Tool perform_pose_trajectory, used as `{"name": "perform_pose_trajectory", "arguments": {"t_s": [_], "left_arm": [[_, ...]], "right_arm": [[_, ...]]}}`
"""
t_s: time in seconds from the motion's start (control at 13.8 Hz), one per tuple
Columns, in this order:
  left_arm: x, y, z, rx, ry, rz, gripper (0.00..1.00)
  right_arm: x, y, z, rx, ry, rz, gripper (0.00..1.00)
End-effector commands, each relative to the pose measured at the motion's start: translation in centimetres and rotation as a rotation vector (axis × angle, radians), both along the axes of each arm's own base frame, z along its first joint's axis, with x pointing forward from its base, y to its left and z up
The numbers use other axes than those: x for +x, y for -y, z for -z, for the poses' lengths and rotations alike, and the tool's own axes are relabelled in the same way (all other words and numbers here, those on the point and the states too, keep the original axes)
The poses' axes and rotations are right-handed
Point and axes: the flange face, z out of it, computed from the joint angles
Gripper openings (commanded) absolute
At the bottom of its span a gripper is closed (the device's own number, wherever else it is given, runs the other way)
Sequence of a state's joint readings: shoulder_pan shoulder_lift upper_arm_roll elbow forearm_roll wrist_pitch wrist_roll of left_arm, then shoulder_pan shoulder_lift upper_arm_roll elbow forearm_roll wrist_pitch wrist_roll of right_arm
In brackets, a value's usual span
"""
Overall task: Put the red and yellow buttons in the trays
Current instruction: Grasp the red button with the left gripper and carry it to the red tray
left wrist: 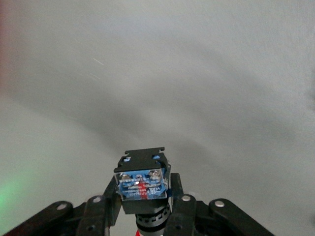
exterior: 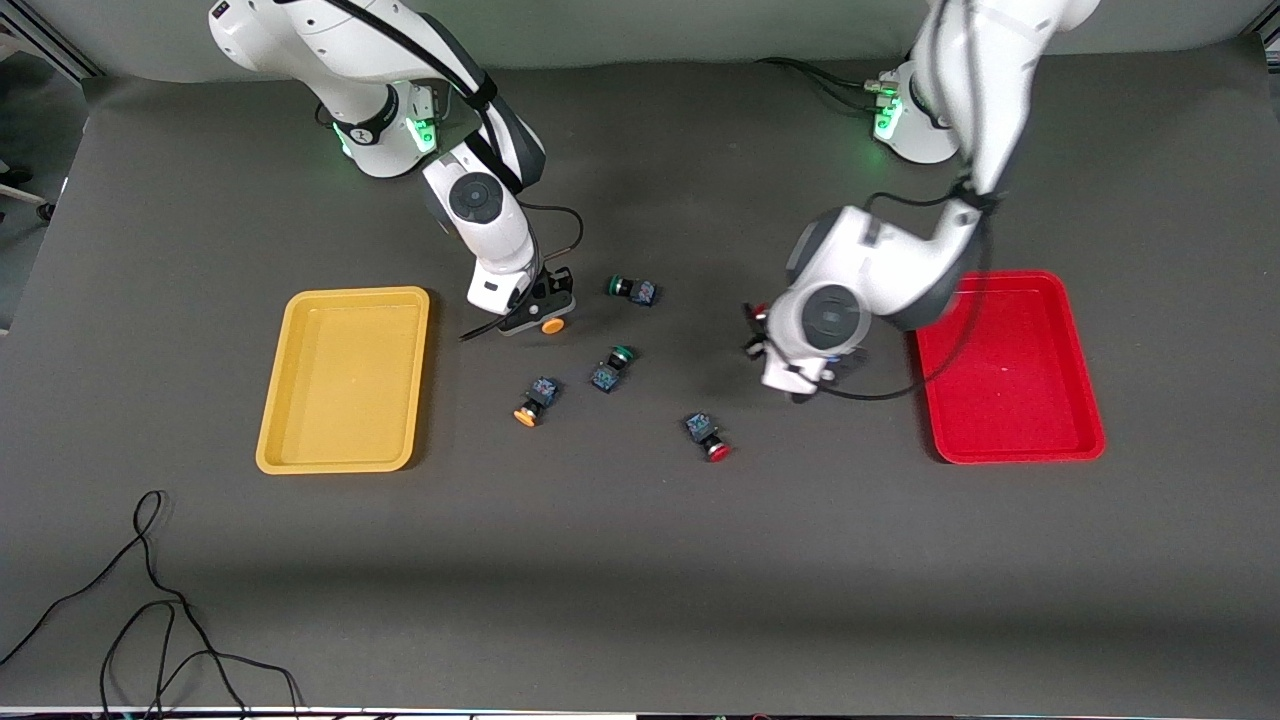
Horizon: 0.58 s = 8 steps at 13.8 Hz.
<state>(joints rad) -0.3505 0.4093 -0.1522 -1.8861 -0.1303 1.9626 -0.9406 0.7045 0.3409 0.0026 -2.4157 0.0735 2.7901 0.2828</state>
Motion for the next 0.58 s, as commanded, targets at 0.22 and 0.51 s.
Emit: {"name": "perform_pose_trajectory", "arguments": {"t_s": [0.22,0.51], "left_arm": [[2.3,-21.4,-2.3,-0.041,-0.093,0.232,0.00],[0.3,-27.9,3.0,-0.045,-0.030,0.309,0.00]], "right_arm": [[5.0,-2.4,-9.9,-0.043,-0.082,0.130,0.08],[12.5,1.8,-20.1,-0.115,-0.168,0.265,0.08]]}}
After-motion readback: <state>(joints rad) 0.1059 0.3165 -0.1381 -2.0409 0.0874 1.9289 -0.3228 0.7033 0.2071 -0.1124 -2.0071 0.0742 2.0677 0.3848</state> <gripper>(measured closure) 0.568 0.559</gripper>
